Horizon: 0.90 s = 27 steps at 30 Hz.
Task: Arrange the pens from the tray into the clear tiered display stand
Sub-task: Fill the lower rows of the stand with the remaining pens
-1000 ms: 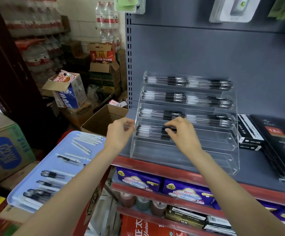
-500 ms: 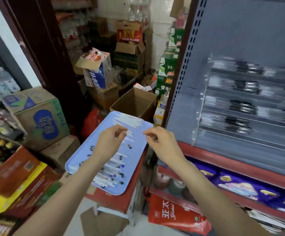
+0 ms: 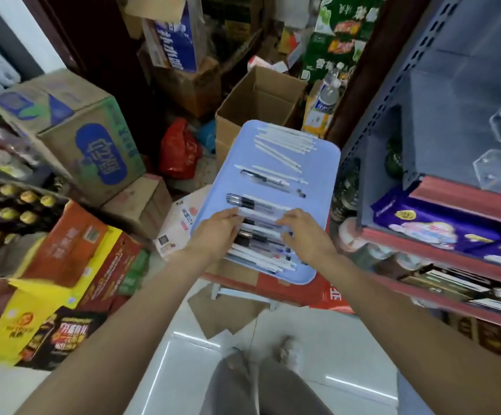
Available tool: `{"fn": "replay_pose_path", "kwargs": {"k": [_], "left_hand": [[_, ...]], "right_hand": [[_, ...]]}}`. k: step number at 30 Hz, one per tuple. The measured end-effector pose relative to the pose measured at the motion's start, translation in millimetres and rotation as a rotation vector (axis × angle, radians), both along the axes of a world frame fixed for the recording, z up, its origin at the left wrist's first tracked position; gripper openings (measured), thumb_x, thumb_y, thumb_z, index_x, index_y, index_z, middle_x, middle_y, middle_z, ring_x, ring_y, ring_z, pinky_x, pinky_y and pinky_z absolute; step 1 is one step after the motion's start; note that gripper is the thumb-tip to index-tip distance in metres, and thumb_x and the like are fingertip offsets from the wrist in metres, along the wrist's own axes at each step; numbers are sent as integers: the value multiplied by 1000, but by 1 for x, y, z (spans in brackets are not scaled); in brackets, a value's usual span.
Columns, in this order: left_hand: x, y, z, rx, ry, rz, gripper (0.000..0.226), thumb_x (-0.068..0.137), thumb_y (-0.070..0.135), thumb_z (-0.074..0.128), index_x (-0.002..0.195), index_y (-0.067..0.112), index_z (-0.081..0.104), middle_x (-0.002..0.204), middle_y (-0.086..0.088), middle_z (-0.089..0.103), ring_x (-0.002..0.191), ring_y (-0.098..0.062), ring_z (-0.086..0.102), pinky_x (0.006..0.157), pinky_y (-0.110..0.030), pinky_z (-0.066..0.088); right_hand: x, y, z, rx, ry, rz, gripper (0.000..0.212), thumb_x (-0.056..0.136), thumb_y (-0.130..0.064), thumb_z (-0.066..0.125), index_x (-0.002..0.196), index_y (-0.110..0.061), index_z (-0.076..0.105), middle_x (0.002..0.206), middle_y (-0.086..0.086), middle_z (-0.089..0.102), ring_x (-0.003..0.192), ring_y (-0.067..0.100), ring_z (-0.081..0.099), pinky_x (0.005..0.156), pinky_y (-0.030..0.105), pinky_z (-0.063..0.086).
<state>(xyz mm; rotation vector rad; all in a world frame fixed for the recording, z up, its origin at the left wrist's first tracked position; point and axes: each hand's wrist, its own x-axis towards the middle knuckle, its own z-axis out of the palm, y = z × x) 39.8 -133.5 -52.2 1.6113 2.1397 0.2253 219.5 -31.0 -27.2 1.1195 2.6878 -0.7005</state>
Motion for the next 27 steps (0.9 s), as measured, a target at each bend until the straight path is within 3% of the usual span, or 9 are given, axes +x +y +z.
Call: {"fn": "replay_pose_path", "kwargs": {"k": [4, 8, 11, 15, 18, 21, 25, 27], "left_hand": [[-6, 8, -4, 69, -34, 29, 36, 95, 8, 43, 129, 11, 54, 140, -9, 46, 127, -27, 44, 104, -36, 38], [-11, 20, 1, 111, -97, 86, 33, 88, -3, 48, 115, 9, 64, 115, -12, 58, 102, -28, 59, 87, -37, 47], [-14, 27, 2, 110, -107, 84, 26, 89, 1, 54, 112, 6, 64, 115, -12, 56, 103, -27, 58, 85, -30, 46], [-20, 29, 0, 116, -166, 144, 24, 86, 4, 62, 110, 2, 62, 107, -14, 54, 101, -28, 57, 76, -16, 33], [-24, 27, 3, 126, -199, 211, 23, 83, 5, 67, 104, 0, 59, 97, -8, 46, 96, -29, 56, 76, -19, 35], [-27, 25, 7, 115, -137, 227, 11, 84, 10, 66, 90, 12, 57, 99, -5, 40, 96, -26, 51, 72, -17, 27], [-32, 25, 5, 79, -90, 178, 11, 84, 9, 65, 94, 6, 65, 107, -15, 52, 104, -29, 50, 76, -21, 30], [-36, 23, 2, 105, -171, 207, 11, 81, 8, 69, 91, 5, 65, 99, -12, 56, 96, -27, 54, 80, -25, 38]], "right_hand": [[-6, 3, -4, 88, -16, -12, 31, 97, -15, 48, 127, -16, 56, 136, 7, 42, 123, 25, 43, 93, 39, 46], [-10, 9, -6, 102, -43, -32, 25, 96, -17, 51, 119, -14, 58, 132, 7, 42, 120, 26, 44, 90, 36, 44], [-11, 12, -6, 97, -54, -47, 23, 95, -20, 51, 118, -14, 56, 131, 6, 41, 122, 24, 40, 90, 37, 43], [-11, 15, -5, 84, -84, -69, 24, 94, -17, 52, 117, -12, 46, 121, 9, 45, 111, 26, 42, 74, 38, 43], [-10, 18, -3, 56, -96, -67, 27, 94, -19, 53, 118, -11, 43, 117, 10, 45, 109, 27, 42, 69, 37, 43], [-13, 21, -1, 19, -84, -75, 34, 95, -28, 51, 124, -12, 43, 122, 10, 44, 115, 28, 41, 77, 40, 47], [-23, 28, -2, 11, -104, -92, 25, 100, -24, 42, 120, -10, 49, 119, 15, 47, 110, 31, 45, 82, 44, 48], [-26, 32, -4, -25, -91, -115, 19, 99, -19, 44, 114, -8, 51, 115, 16, 47, 103, 31, 47, 79, 42, 47]]}}
